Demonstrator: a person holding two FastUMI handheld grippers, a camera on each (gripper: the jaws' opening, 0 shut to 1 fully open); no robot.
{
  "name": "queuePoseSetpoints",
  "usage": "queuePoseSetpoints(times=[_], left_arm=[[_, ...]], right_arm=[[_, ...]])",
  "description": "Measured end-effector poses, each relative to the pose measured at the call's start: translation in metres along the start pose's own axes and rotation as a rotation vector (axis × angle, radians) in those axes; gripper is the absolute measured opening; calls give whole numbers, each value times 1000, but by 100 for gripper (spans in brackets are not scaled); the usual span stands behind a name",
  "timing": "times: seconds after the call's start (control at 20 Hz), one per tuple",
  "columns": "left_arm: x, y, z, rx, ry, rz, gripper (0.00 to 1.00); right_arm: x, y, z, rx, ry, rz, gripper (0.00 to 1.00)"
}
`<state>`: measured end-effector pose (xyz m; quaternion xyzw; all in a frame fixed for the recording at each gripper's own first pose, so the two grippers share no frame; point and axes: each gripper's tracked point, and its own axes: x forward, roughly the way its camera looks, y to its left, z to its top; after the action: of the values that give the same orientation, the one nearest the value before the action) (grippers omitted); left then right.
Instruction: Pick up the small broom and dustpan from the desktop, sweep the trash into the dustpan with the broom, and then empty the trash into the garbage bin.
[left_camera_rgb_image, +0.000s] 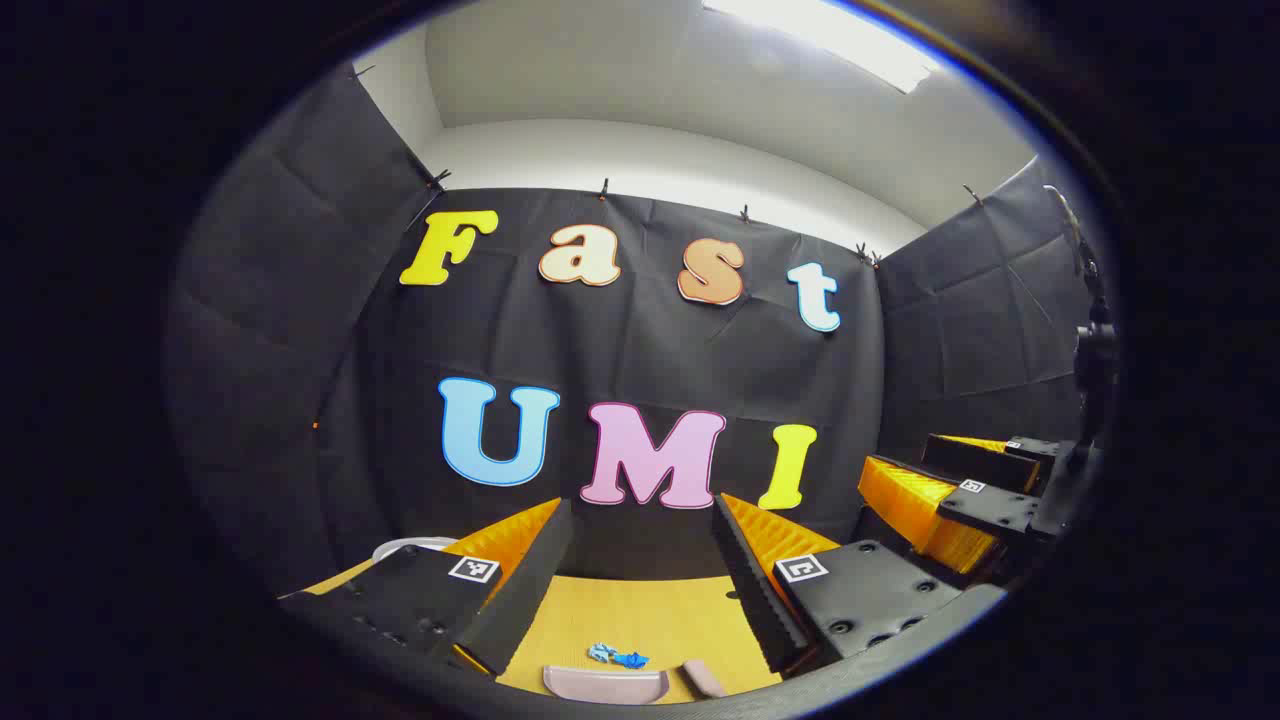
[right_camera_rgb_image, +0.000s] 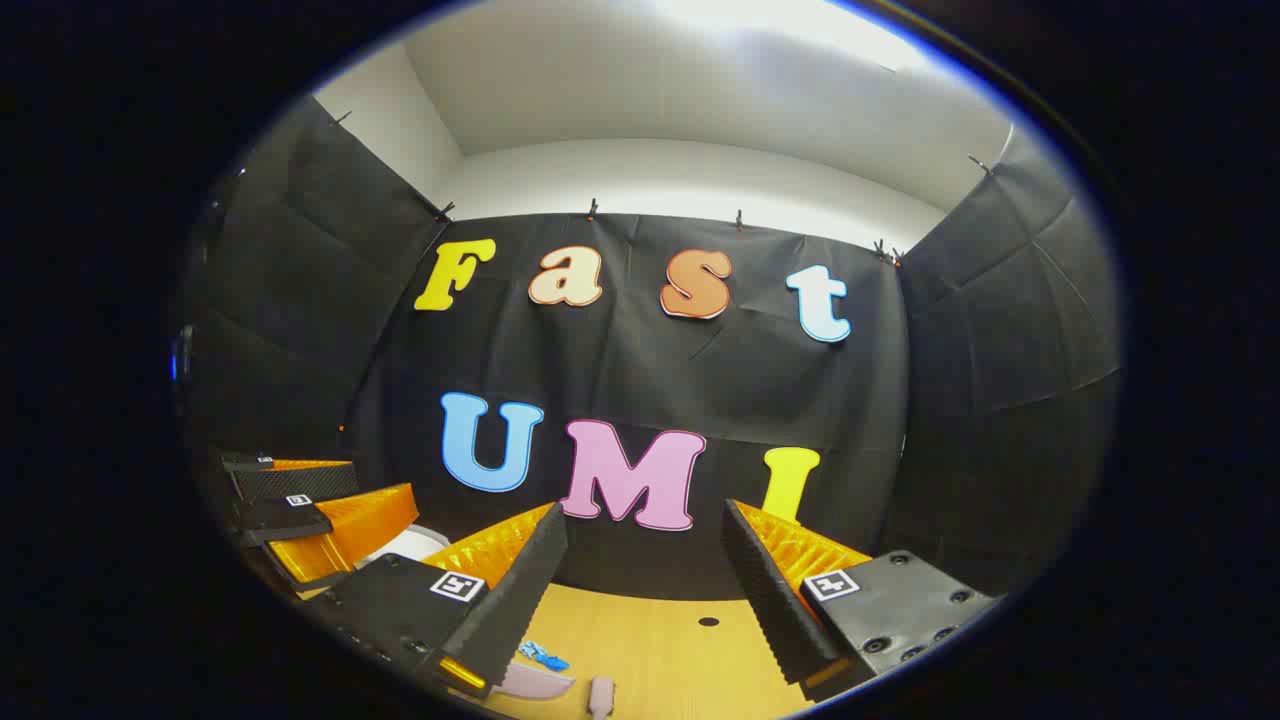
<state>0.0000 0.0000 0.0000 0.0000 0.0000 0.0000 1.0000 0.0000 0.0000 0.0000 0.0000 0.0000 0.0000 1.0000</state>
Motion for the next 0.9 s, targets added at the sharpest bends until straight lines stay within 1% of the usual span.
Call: queuePoseSetpoints(times=[0.05, 0.15, 0.2, 0.25, 0.3, 0.35, 0.4, 0.45, 0.5, 0.6, 0.7, 0.8, 0.9], left_arm=[[1, -5, 3, 10, -19, -15, 82], [4, -15, 4, 18, -44, -49, 82], [6, -21, 1, 27, -36, -64, 82], [6, -22, -6, 35, -25, -71, 84], [6, -24, -8, 38, -19, -78, 82], [5, -27, -4, 29, -26, -93, 82], [5, -32, 0, 13, -40, -113, 84], [4, -32, 4, 0, -48, -122, 83], [4, -29, 6, 1, -43, -125, 82], [5, -22, -1, 40, -21, -122, 82], [5, -7, -4, 79, -11, -94, 82], [2, -1, -7, 66, 3, -77, 83], [3, 2, -5, 29, 8, -69, 82]], right_arm=[[0, -4, 0, 6, 5, -8, 96], [-2, -3, -3, 24, 21, 2, 96], [-5, -7, -5, 25, 27, -3, 97], [-7, -10, -5, 21, 27, -9, 96], [-8, -14, -4, 16, 26, -19, 96], [-9, -18, -3, 15, 26, -27, 96], [-8, -17, -4, 17, 28, -28, 96], [-7, -18, -3, 17, 29, -25, 96], [-7, -21, -4, 11, 31, -28, 100], [-5, -26, 0, 4, 22, -36, 96], [-5, -29, 0, 8, 20, -42, 96], [-4, -26, -2, 17, 23, -44, 96], [-5, -23, -2, 20, 23, -41, 96]])
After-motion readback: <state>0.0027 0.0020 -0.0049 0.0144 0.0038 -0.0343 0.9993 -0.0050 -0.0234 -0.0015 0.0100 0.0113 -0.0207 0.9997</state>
